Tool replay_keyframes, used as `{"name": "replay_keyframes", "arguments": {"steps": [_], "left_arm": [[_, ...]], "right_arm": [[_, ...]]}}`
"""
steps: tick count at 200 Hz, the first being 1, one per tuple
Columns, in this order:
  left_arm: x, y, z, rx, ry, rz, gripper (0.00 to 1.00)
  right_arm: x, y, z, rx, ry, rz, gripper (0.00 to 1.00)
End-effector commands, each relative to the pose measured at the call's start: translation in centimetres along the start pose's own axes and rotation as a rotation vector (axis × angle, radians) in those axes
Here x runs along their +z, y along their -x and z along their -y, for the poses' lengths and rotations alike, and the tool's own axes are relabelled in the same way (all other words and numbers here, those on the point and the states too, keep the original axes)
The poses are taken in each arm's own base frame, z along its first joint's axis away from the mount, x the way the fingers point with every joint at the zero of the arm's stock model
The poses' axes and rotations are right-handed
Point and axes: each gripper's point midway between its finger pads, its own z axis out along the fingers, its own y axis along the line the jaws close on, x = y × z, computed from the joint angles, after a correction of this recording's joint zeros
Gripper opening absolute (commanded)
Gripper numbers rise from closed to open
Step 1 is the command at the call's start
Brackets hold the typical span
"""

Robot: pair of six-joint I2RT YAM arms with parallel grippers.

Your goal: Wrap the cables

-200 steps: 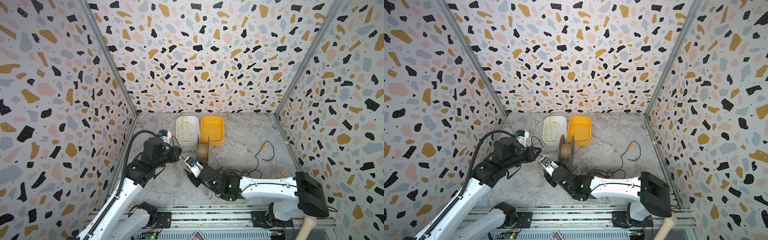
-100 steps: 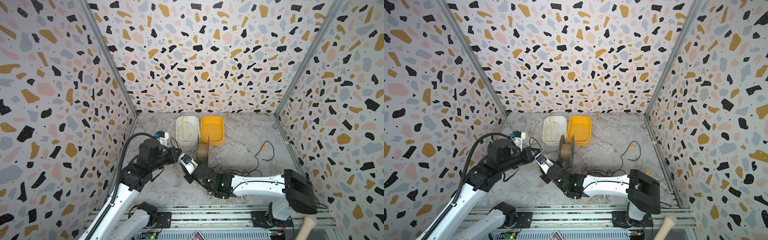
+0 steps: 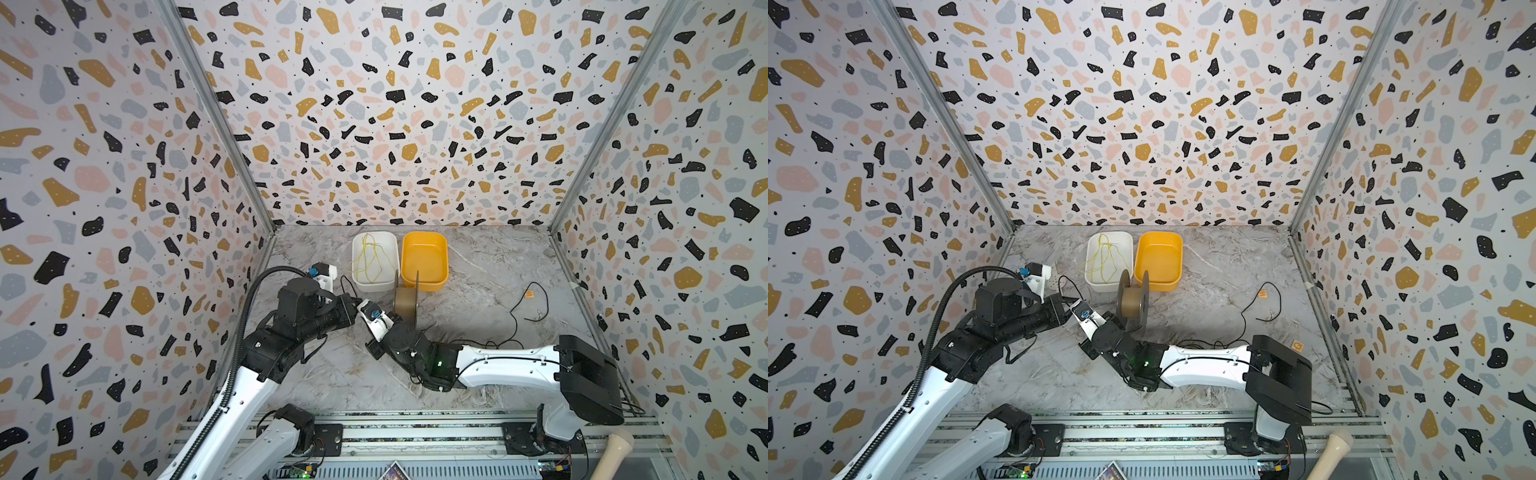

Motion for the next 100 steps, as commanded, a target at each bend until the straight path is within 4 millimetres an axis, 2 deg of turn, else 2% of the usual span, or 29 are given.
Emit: {"name": "replay_keyframes", "arguments": {"steps": [1,24,38,55,83,100], "left_arm": [[-0.2,0.4,0.5,0.039,-0.010,0.000,0.23],[-0.6,1.2,0.4,0.086,0.030,0.013,0.69],[-0.9,1.7,0.6,0.117,0.038,0.024,0.83],[-1.3,2.3,1.1,0.148,0.037,0.040,0.89],[-1.5,2.9,1.3,0.183,0.043,0.057,0.89],[-1.4,3.2,1.8,0.192,0.017,0.066,0.88]], "right_arm": [[-0.9,3.7,0.8,0.030,-0.005,0.058,0.00],[-1.4,4.3,1.4,0.051,0.065,-0.011,0.00],[-2.0,4.6,2.1,0.078,0.114,-0.044,0.00],[-3.0,4.8,3.2,0.103,0.155,-0.065,0.00],[-4.9,5.2,4.5,0.146,0.256,-0.108,0.00],[-5.9,5.2,5.8,0.168,0.261,-0.121,0.00]]}}
